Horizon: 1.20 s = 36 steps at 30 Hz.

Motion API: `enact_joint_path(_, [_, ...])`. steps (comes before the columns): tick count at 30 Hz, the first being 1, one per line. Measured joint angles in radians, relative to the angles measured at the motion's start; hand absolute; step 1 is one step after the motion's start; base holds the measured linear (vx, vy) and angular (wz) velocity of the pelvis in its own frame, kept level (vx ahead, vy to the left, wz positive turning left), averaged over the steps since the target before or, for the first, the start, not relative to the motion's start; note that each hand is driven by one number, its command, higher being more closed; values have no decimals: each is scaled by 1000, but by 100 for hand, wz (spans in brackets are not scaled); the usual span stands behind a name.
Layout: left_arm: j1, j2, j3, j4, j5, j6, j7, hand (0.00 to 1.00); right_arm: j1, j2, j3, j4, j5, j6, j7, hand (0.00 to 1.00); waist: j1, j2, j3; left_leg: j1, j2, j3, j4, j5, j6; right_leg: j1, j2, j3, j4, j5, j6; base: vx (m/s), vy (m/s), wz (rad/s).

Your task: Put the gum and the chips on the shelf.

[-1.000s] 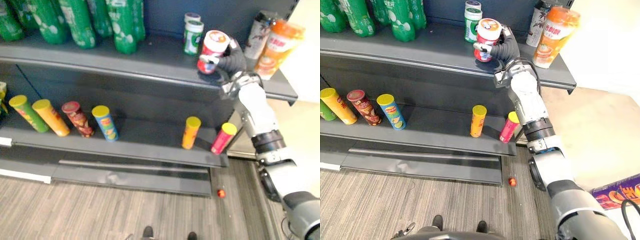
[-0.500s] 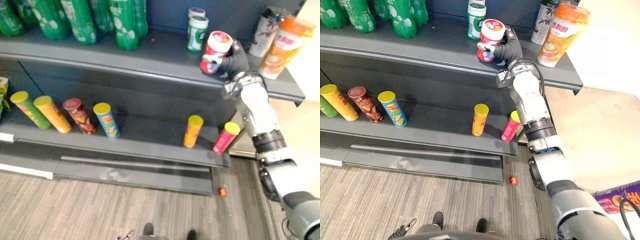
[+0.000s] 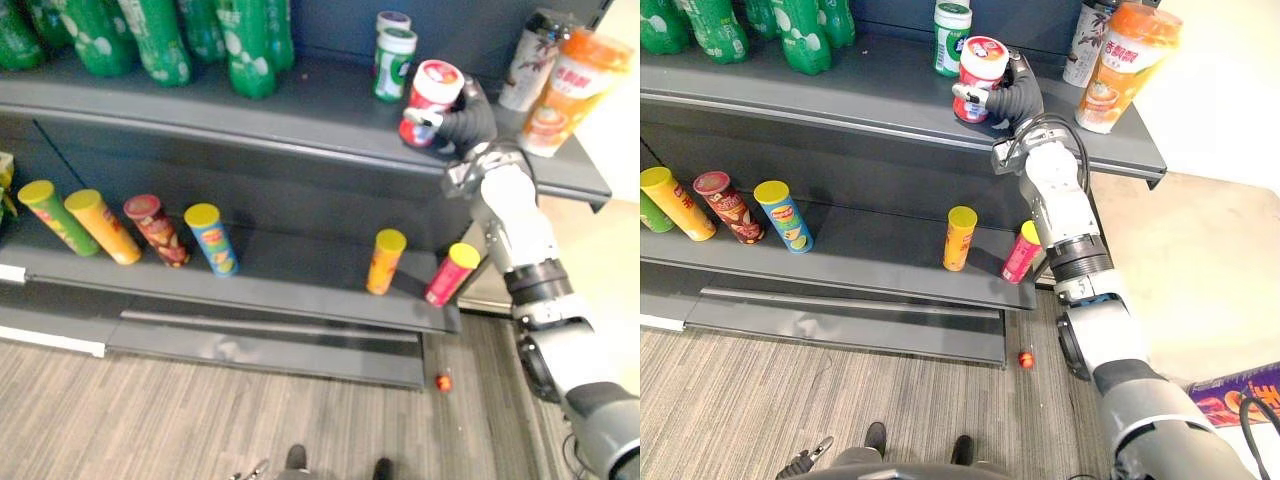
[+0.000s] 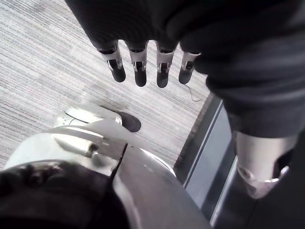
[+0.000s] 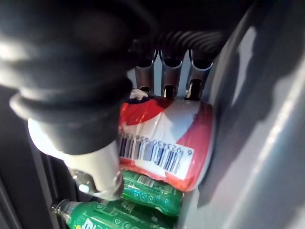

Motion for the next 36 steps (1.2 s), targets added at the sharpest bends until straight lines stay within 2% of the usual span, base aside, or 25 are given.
enact_joint_path(13, [-8,2,0,0,-2,0,1,0,-23,2,0,11,0,-1,-3,100,2,-3,16,-10,7,-4,0,3,-4,-1,7,-11,-9,2,0,0,0,0])
enact_joint_path(14, [-9,2,0,0,-2,0,1,0,-24,2,0,11,0,-1,-3,0,2,-5,17,-10,7,-5,0,3,-5,-1,7,-12,-9,2,0,0,0,0])
enact_joint_path(36, [-9,11,1,-9,-3,0,3,0,-59,32,0,51,0,0,-14,0,0,-27,27,-9,12,-12,0,12,-9,1,9,-31,-9,3,1,0,0,0])
